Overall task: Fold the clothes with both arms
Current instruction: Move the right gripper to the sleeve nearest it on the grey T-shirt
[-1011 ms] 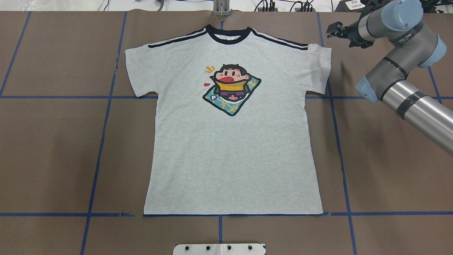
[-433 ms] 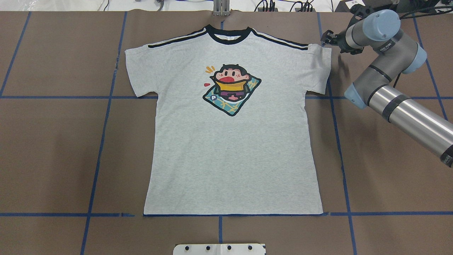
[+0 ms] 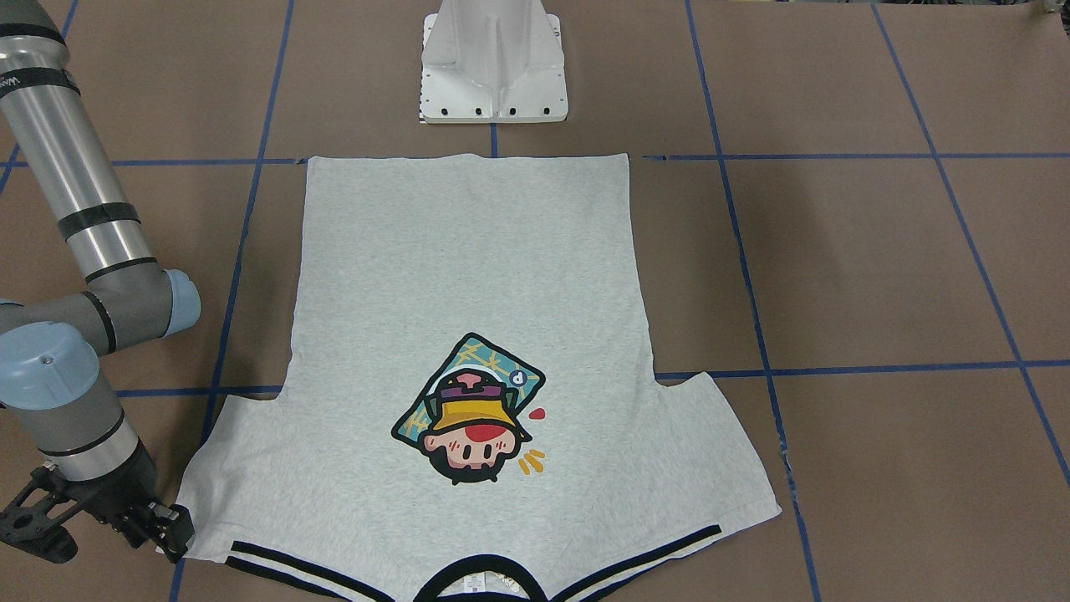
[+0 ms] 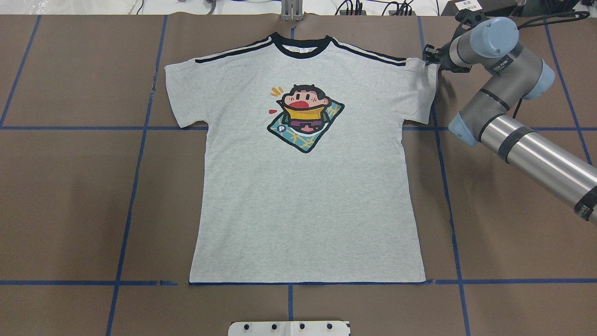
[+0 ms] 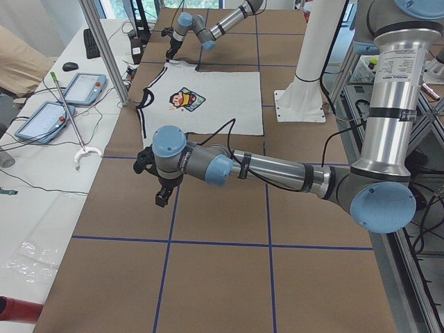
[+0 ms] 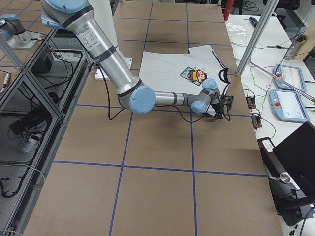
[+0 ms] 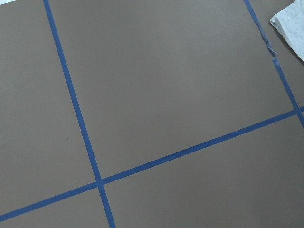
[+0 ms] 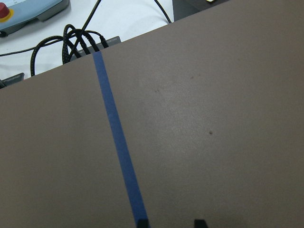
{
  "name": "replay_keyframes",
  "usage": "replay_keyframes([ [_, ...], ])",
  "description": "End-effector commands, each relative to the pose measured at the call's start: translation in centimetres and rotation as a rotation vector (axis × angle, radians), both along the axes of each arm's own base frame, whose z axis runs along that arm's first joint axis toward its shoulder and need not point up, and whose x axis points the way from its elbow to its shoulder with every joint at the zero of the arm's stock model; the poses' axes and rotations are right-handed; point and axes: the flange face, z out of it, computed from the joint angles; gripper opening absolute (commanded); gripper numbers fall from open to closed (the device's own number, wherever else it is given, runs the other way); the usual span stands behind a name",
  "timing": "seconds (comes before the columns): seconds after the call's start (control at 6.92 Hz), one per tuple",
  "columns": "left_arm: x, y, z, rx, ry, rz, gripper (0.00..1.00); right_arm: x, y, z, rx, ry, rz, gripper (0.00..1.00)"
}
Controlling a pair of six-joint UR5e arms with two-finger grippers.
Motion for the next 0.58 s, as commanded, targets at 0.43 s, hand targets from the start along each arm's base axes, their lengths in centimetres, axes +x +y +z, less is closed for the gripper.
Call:
replay_keyframes([
  [0.43,0.0,0.3,-0.1,0.004,0.003,0.003,1.0,-1.6,-0.2,-9.8,0.102,-0.078,-0.01,0.0],
])
